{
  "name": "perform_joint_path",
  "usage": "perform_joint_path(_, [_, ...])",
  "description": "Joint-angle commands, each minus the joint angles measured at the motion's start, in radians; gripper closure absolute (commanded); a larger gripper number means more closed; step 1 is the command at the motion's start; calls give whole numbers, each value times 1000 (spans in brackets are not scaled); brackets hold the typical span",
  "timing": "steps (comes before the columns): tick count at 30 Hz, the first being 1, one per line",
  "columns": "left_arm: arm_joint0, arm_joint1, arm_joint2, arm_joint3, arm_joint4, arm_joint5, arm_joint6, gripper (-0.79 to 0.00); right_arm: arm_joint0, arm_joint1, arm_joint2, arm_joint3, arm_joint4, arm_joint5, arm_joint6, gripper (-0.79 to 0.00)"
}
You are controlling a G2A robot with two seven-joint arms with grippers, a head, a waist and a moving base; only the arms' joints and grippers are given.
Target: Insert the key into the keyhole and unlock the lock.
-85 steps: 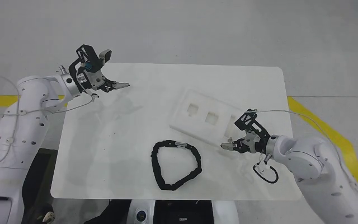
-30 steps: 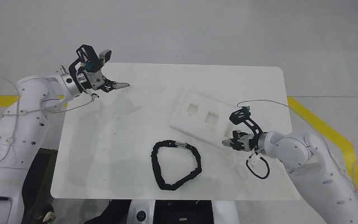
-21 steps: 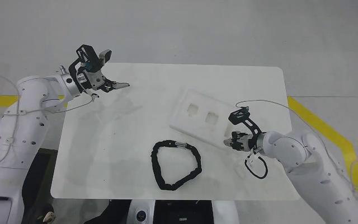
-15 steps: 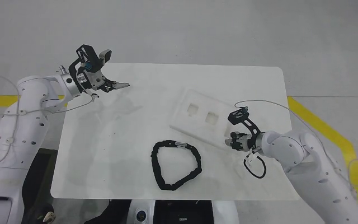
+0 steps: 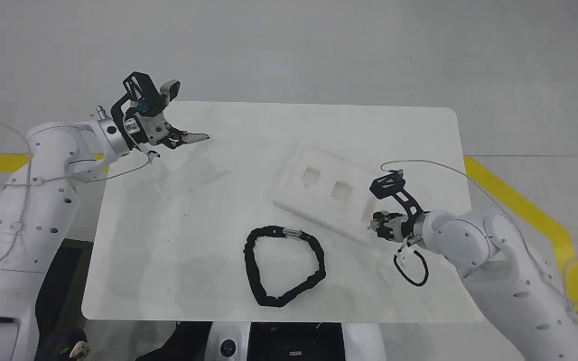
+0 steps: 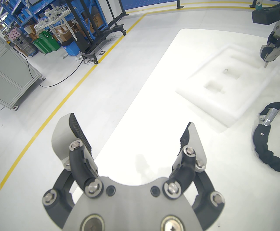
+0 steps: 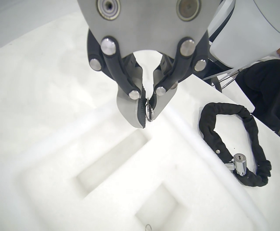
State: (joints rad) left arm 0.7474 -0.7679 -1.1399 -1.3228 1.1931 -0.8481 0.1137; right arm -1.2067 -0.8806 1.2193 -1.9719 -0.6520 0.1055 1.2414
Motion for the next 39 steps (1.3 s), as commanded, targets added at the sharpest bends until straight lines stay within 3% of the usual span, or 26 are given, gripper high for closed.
perform_joint_path(1, [0,0,0,0,0,0,0,-785,-1,2,7,-15,-29,21,10,0])
perform_joint_path(10, [0,0,0,0,0,0,0,-785,-8,11,39,-99,-215,148,107,0])
perform_joint_path(14, [0,0,0,0,0,0,0,-785,3,7,40,-105,-192,146,105,0])
perform_joint_path(20, [0,0,0,0,0,0,0,-785,-19,4,75,-127,-86,89,40,0])
perform_joint_path(28, [0,0,0,0,0,0,0,-785,-115,9,161,-151,78,-86,-86,0])
perform_joint_path(34, [0,0,0,0,0,0,0,-785,-176,14,216,-160,129,-179,-149,0])
perform_joint_path(39, [0,0,0,0,0,0,0,-785,-188,14,233,-155,144,-199,-172,0])
